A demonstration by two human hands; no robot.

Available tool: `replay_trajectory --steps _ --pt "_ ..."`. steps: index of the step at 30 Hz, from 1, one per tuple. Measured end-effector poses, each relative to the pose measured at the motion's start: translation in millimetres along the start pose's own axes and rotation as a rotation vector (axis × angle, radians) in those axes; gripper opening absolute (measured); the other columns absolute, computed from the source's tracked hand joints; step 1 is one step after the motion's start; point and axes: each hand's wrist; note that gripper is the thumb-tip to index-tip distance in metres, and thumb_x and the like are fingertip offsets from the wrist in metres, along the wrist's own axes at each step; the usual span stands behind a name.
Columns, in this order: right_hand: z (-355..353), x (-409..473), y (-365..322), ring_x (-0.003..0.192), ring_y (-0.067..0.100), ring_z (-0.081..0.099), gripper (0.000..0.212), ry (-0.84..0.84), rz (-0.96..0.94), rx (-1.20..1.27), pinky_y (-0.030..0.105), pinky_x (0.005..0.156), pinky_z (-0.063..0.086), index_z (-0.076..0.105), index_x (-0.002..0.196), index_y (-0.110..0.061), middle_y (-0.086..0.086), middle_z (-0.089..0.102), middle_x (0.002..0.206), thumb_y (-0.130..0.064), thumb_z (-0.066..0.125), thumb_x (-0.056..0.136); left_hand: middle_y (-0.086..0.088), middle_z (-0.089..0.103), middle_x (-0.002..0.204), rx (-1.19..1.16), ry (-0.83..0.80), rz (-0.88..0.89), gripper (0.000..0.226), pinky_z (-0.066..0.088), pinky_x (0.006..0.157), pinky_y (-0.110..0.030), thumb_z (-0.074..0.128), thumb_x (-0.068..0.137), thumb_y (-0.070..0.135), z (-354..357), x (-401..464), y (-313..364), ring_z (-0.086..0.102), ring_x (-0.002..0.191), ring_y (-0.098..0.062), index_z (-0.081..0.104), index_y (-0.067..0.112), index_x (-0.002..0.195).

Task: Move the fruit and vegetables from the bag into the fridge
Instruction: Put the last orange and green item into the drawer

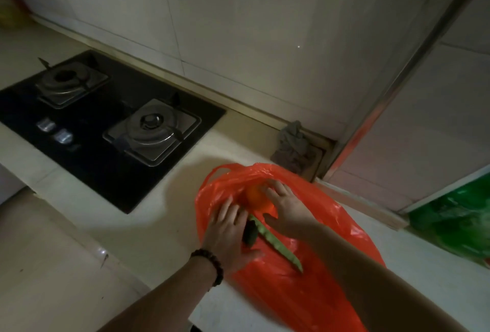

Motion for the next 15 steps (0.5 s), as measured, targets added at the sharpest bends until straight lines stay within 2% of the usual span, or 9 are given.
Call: replay_trajectory --steps 2,6,10,15 --pt "4 4 -3 0.14 0.029 0.019 0.073 0.005 0.042 -0.04 0.039 0.111 0.03 0.027 0.146 -0.022 0.004 0.019 0.153 -0.028 0.063 0.082 -0.003 0.016 0.155 0.03 0.015 -0.017 0.099 -0.001 0.116 -0.05 0.051 0.067 0.079 7 1 -5 -0.007 0.144 -0.026 0.022 0.023 0.143" --pt "12 17 -12 0.139 0.03 0.02 0.084 0.024 0.139 -0.058 0.043 0.108 0.034 0.016 0.148 -0.023 0.004 0.014 0.155 -0.029 0.066 0.081 -0.002 0.014 0.156 0.071 0.045 -0.055 0.095 -0.004 0.115 -0.049 0.054 0.067 0.077 14 6 -13 -0.008 0.144 -0.026 0.025 0.026 0.143" --pt "19 30 -18 0.14 0.031 0.021 0.09 0.002 0.235 -0.002 0.045 0.11 0.032 0.009 0.149 -0.024 0.006 0.015 0.155 -0.026 0.069 0.082 0.001 0.016 0.155 0.044 0.075 -0.096 0.077 -0.001 0.115 -0.049 0.045 0.07 0.08 14 11 -8 -0.005 0.143 -0.026 0.041 0.034 0.131" --pt "22 29 -22 0.137 0.029 0.028 0.094 0.027 0.294 0.062 0.043 0.106 0.038 0.011 0.149 -0.024 0.006 0.022 0.151 -0.027 0.073 0.078 0.001 0.023 0.153 0.011 0.128 -0.099 0.052 -0.001 0.114 -0.048 0.046 0.079 0.067 18 9 -6 0.0 0.144 -0.026 0.048 0.036 0.121"
Point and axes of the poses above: each hand's wrist, its own x-axis towards the middle knuckle, its own z-axis out of the palm, y = z × x
